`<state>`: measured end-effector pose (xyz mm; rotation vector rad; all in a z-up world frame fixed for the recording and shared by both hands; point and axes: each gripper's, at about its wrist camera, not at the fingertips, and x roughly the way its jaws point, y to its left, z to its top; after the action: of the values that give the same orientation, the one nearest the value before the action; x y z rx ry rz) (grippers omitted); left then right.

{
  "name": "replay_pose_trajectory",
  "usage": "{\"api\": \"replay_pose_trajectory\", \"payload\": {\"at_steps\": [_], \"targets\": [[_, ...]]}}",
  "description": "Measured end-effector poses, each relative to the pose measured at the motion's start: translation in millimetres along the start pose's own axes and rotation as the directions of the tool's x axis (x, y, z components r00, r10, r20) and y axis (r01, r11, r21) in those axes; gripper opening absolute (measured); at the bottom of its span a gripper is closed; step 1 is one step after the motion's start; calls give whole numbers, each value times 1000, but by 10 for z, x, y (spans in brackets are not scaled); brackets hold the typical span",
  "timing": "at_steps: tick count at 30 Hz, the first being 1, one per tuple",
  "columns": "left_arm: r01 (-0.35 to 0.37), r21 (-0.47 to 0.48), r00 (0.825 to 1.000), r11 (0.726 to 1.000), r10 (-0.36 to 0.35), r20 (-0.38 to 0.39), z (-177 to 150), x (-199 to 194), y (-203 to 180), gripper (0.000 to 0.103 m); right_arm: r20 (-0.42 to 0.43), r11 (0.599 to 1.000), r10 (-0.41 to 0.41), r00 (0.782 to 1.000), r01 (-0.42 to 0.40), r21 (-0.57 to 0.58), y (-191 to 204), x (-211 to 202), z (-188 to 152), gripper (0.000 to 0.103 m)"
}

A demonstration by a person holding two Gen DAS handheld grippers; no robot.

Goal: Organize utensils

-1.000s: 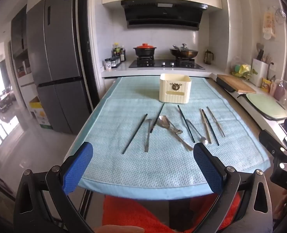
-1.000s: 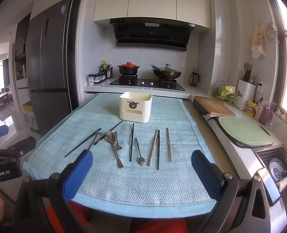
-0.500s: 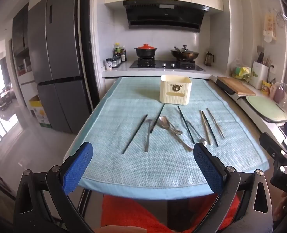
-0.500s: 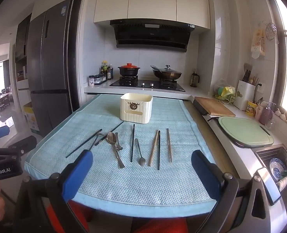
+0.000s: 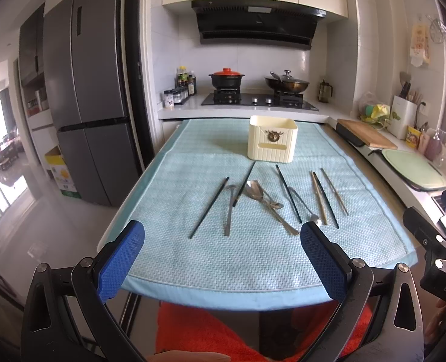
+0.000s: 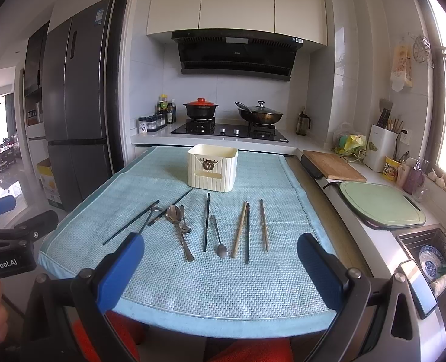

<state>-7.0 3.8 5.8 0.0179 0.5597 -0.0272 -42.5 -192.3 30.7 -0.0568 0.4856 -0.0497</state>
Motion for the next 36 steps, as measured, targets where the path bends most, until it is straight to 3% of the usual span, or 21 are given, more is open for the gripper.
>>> {"api": "replay_pose_trajectory", "payload": {"at_steps": [36], "targets": [[-1, 1, 1000, 1000, 1, -6, -33, 33, 14, 103, -12, 1000, 9, 1000, -9, 4, -22, 35, -51, 103]]}}
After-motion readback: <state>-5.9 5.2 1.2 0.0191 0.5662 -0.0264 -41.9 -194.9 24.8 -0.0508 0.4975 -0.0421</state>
